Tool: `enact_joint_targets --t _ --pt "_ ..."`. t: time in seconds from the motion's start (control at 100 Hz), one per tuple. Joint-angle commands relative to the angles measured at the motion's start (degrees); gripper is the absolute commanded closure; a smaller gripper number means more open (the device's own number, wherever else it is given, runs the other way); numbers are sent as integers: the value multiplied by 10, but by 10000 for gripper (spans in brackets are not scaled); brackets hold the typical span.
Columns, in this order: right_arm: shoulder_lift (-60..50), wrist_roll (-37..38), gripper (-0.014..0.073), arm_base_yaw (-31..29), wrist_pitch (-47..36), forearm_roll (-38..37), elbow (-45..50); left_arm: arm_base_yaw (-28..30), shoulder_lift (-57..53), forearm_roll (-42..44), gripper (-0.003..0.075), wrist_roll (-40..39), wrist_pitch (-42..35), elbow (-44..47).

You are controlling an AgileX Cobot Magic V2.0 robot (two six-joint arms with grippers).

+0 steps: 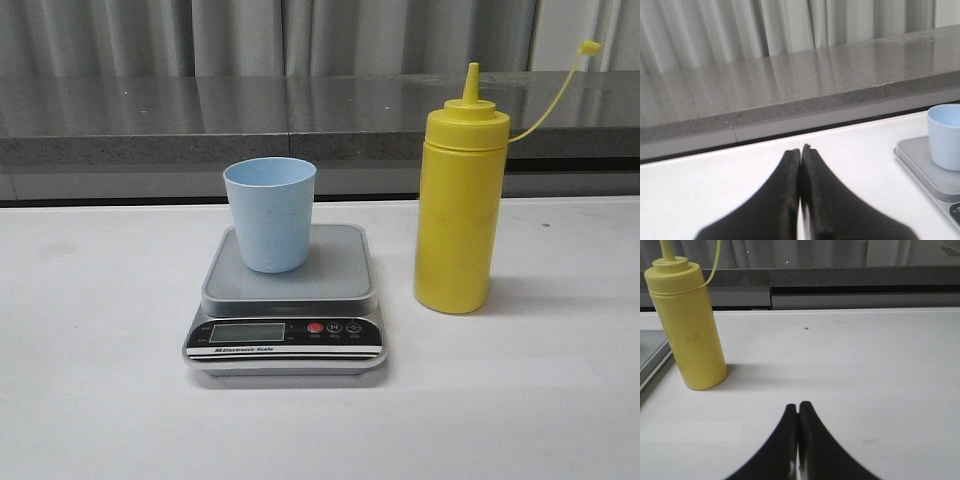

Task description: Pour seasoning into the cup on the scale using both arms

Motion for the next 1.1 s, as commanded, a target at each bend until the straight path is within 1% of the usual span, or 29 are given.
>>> enact_joint_targets --t 0.0,0.17,0.34,0.43,0.48,1.09 --pt "-9 -4 662 -4 -44 0 -10 21 1 20 740 -41 -54 7" --pt "-9 -4 662 -4 -44 0 -10 45 -41 29 740 -42 -54 47" --pt "-9 -4 662 -4 -44 0 -10 45 -102 32 740 -45 -54 89" --pt "-9 -4 662 -4 -44 0 -10 45 -99 33 740 -50 -68 107" --pt "-9 -4 662 -4 -44 0 -10 45 -100 33 740 -50 -53 107" --pt "-9 -4 662 -4 -44 0 -10 45 -100 33 740 -50 -54 107"
